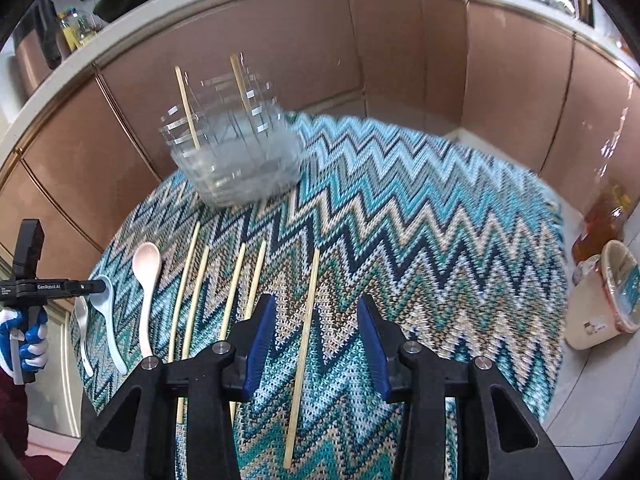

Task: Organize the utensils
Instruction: 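Grasp a white spoon with the left tool while the right tool grasps a chopstick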

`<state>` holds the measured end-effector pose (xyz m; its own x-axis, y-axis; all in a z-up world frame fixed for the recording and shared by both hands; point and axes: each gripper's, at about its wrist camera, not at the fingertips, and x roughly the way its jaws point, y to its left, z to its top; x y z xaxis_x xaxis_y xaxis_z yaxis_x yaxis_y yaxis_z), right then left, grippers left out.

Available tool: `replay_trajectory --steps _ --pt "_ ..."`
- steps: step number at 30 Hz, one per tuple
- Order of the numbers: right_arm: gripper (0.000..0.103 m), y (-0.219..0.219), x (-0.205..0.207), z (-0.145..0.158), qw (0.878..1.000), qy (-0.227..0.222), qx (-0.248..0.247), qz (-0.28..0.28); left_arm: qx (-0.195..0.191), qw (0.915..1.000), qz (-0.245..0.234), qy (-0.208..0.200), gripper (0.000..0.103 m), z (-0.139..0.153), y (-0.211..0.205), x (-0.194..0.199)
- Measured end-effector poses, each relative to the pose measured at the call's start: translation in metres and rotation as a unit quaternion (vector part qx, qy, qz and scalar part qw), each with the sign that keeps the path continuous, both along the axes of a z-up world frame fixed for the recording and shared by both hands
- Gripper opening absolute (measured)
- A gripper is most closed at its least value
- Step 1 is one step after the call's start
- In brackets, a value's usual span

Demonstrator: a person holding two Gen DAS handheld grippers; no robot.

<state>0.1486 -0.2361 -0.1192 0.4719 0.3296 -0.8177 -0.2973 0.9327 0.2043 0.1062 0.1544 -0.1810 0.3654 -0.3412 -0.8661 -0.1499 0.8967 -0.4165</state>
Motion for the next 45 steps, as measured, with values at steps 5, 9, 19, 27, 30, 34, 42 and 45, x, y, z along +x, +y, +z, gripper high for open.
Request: replay_trajectory --steps 5,9,19,27,30,34,42,45 --pt "0.026 0.006 0.029 -0.022 0.999 0.053 -0.001 0.008 0.006 0.9999 -0.008 0.001 0.009 -0.003 -0.004 0.005" --pt "0.024 0.02 0.048 -0.033 0.997 0.074 -0.005 0.02 0.01 0.9999 -0.011 -0.002 0.009 -0.002 -0.006 0.009" --pt "0.019 0.058 0.082 -0.059 0.99 0.121 -0.067 0.033 0.026 0.9993 -0.024 -0.011 0.009 -0.002 -0.01 0.014" --pt "0.007 0.062 0.08 -0.058 0.992 0.111 -0.058 0.025 0.049 0.9975 -0.036 -0.037 0.009 0.011 -0.015 0.008" --pt "0.006 0.051 0.065 -0.04 0.995 0.086 -0.04 0.03 0.067 0.9953 -0.038 -0.058 0.009 0.024 -0.017 0.002" --pt "0.006 0.044 0.04 -0.01 0.998 0.038 -0.021 0.038 0.092 0.9911 -0.041 -0.088 0.009 0.043 -0.022 -0.006" --pt "0.006 0.038 -0.009 0.045 0.997 -0.051 0.007 0.051 0.128 0.9794 -0.045 -0.149 0.009 0.085 -0.031 -0.027" --pt "0.006 0.04 -0.028 0.065 0.994 -0.087 0.021 0.056 0.134 0.9756 -0.041 -0.169 0.009 0.101 -0.031 -0.033"
